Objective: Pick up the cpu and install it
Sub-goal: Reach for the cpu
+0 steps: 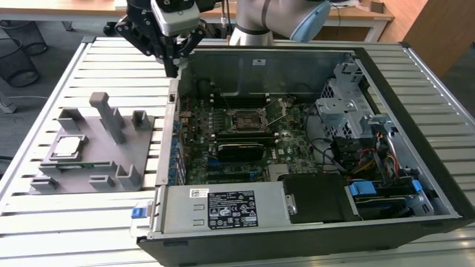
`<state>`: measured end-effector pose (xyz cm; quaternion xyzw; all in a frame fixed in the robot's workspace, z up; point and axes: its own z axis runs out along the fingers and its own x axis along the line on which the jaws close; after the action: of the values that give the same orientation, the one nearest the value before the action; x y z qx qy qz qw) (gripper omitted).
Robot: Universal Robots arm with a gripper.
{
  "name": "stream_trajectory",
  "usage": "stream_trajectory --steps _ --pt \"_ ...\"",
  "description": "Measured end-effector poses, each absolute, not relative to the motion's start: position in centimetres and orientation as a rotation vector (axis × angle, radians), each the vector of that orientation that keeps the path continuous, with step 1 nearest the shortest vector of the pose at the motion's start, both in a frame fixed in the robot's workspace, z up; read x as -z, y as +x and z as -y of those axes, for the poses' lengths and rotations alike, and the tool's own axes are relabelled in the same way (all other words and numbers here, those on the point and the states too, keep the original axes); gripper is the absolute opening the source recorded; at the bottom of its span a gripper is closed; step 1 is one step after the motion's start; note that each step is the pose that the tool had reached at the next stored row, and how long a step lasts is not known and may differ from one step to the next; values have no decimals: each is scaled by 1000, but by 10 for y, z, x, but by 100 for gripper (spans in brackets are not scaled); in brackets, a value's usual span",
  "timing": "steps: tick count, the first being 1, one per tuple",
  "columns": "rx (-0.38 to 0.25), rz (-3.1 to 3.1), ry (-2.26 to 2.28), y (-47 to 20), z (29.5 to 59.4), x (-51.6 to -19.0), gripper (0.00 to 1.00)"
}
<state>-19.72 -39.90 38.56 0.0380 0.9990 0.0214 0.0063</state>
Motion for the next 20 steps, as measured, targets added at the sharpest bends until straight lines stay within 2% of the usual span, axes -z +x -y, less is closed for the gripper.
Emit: stream_trajectory --steps 20 --pt "-67 -3131 119 -217 399 -383 11"
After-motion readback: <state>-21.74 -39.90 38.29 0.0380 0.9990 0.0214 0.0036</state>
